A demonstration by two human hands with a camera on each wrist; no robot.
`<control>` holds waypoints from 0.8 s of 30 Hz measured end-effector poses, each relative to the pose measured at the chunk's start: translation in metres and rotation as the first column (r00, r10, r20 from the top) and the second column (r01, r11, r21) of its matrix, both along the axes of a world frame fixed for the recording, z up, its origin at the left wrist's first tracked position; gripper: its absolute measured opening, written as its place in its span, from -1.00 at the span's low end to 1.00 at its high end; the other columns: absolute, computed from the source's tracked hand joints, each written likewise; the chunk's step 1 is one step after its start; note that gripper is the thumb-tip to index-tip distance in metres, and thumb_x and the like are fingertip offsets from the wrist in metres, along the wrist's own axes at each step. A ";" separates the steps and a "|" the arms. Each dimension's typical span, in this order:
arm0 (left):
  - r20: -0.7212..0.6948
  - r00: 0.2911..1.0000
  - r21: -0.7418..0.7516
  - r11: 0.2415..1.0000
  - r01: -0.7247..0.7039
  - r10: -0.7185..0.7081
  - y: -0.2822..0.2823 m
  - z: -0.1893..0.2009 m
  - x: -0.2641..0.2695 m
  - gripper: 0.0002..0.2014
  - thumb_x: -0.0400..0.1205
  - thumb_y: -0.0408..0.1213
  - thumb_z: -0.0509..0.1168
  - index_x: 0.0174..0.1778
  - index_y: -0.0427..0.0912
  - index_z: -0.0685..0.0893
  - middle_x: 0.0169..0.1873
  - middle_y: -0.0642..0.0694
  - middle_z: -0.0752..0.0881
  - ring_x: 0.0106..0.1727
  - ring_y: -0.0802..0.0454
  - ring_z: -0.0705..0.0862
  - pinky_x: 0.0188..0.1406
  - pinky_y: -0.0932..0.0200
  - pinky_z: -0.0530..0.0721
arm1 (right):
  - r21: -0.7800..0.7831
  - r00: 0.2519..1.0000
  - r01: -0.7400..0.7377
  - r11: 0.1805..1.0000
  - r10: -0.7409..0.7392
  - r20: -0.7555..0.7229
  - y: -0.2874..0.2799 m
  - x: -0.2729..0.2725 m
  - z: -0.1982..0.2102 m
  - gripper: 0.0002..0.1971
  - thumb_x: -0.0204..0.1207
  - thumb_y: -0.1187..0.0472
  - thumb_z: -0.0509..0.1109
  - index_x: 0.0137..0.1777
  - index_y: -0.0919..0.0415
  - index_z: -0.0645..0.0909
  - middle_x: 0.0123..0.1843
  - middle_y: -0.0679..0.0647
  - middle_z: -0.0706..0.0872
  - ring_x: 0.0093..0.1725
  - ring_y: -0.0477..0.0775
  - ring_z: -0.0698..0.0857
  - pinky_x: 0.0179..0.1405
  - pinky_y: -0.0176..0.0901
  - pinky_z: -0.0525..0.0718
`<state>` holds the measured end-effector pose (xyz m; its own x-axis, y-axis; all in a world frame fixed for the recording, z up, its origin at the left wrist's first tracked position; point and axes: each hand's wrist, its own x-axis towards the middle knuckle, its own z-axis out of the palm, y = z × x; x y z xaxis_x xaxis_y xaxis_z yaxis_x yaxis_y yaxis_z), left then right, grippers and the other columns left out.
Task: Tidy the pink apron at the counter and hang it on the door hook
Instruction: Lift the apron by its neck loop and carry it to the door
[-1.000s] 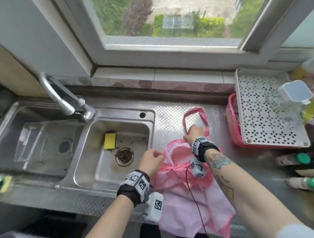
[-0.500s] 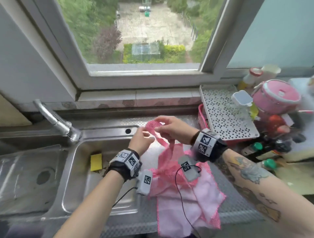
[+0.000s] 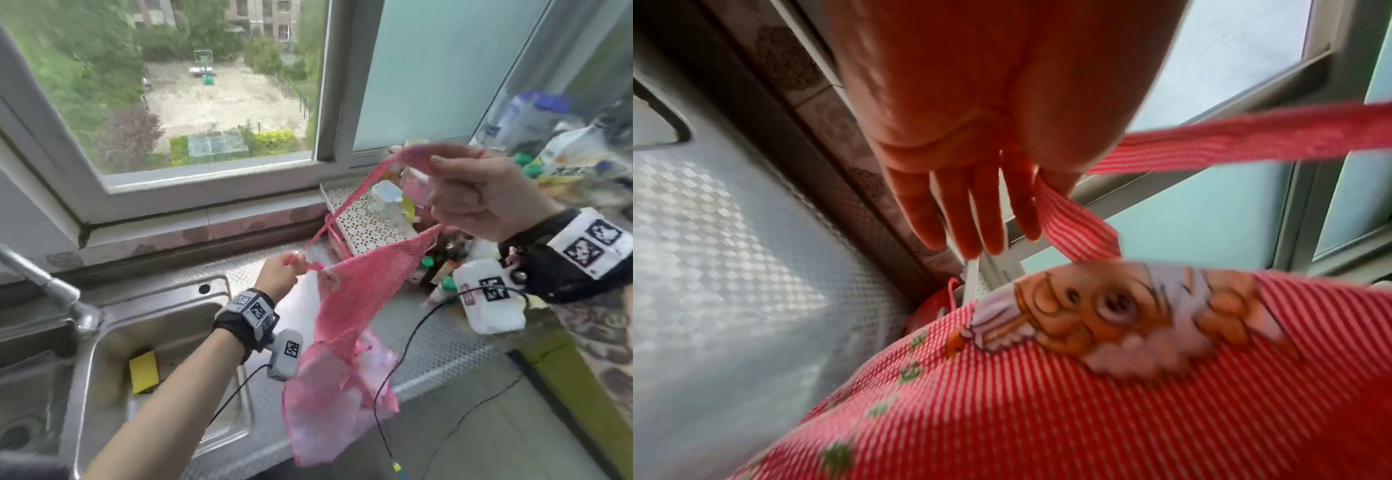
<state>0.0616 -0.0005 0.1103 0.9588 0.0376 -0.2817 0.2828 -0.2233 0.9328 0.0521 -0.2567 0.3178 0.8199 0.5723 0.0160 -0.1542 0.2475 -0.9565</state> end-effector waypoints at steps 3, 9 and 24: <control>0.053 0.997 -0.281 0.959 -0.035 0.051 -0.024 0.059 -0.005 -0.74 0.72 -0.34 0.11 -0.24 -0.19 0.61 -0.13 -0.22 0.79 -0.14 -0.05 0.78 -0.07 0.05 0.66 | 0.036 0.975 0.203 0.979 -0.205 0.089 -0.065 -0.011 0.024 -0.79 0.55 0.22 0.23 0.08 0.22 0.64 -0.73 -0.13 0.27 -0.78 -0.18 0.14 -0.68 -0.40 -0.10; 0.274 0.954 -0.469 0.848 0.246 -0.124 -0.117 0.196 -0.017 -0.70 0.75 -0.32 0.00 -0.26 -0.25 0.51 -0.44 -0.14 0.75 -0.34 -0.09 0.76 -0.13 -0.05 0.80 | 0.087 0.897 0.392 0.916 -0.402 0.186 -0.185 -0.043 0.067 -0.87 0.61 0.20 0.17 -0.12 0.21 0.49 -0.74 -0.09 0.31 -0.80 -0.22 0.20 -0.83 -0.38 0.04; 0.428 0.728 -0.340 0.652 0.678 -0.535 -0.447 0.337 -0.044 -0.67 0.58 0.03 0.08 -0.45 -0.04 0.40 -0.63 0.06 0.32 -0.61 0.08 0.23 -0.58 0.21 0.18 | 0.235 0.564 0.780 0.580 -0.814 0.140 -0.456 -0.168 0.127 -0.88 0.66 0.19 0.20 -0.11 0.11 0.51 -0.62 -0.12 0.37 -0.75 -0.22 0.23 -0.85 -0.37 0.10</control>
